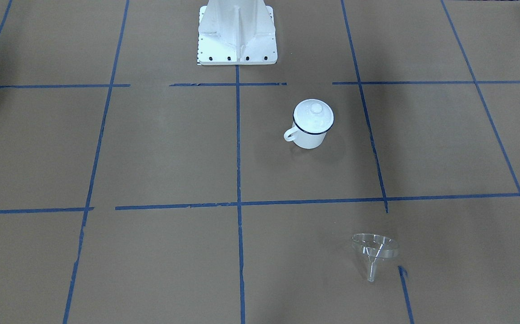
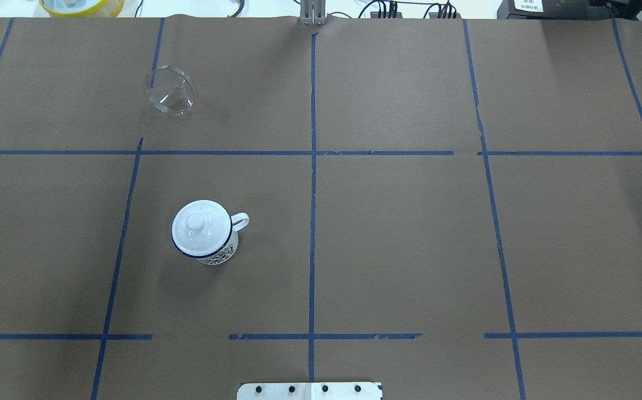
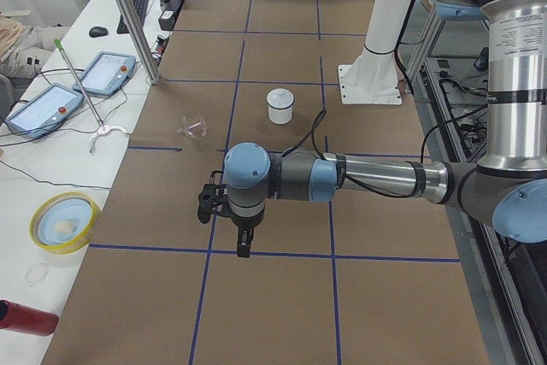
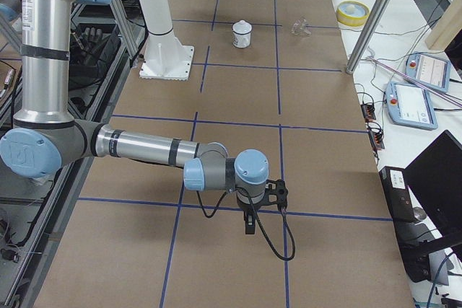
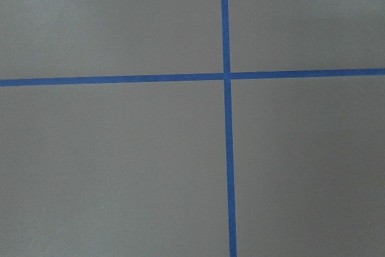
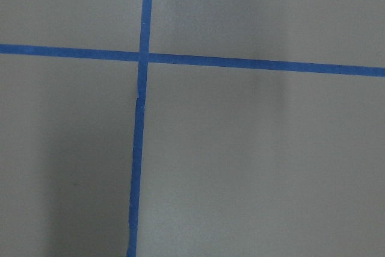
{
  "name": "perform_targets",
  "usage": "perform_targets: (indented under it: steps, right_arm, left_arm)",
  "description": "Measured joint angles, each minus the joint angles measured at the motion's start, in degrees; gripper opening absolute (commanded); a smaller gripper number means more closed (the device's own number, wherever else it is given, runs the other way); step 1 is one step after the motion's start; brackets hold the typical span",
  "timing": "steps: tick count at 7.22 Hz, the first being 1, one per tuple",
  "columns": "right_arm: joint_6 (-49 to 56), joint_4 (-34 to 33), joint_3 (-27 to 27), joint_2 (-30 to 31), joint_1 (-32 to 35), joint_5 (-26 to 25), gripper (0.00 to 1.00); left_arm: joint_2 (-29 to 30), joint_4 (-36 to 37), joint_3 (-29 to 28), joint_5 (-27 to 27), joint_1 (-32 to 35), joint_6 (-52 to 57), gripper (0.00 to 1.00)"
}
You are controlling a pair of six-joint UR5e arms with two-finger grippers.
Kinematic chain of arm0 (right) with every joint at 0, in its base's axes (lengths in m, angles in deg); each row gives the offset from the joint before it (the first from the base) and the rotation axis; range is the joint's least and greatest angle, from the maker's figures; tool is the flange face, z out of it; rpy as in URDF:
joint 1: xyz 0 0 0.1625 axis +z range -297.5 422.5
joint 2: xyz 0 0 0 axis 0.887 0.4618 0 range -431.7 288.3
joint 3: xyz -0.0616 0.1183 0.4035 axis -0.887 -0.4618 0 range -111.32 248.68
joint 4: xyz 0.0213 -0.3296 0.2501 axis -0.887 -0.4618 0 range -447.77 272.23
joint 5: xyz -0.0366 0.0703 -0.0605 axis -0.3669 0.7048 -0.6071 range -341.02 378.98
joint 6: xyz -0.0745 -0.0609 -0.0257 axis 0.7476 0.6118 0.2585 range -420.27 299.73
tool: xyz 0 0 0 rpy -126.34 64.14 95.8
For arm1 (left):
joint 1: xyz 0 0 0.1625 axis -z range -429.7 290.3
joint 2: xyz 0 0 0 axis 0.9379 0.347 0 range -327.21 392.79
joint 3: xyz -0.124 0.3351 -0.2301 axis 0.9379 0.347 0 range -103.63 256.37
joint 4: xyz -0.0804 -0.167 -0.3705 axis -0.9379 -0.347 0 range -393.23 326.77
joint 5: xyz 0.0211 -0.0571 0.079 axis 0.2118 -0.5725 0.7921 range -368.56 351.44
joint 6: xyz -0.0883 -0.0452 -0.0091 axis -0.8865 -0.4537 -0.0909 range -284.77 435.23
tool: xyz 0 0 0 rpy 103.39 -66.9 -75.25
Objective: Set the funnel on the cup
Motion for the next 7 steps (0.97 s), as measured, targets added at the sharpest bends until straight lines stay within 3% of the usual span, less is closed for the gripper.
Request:
perform_targets:
  steps: [5,7]
  right_arm:
    - [0.0,0.0,0.0,0.0,0.0,0.0,1.0]
    - [0.0,0.0,0.0,0.0,0.0,0.0,1.0]
  left_arm:
    - [0.7,0.0,1.9,0.1,-0.7,-0.4,1.0]
    - [6.0,-0.6,2.5,0.4,-0.7,-0.7,1.0]
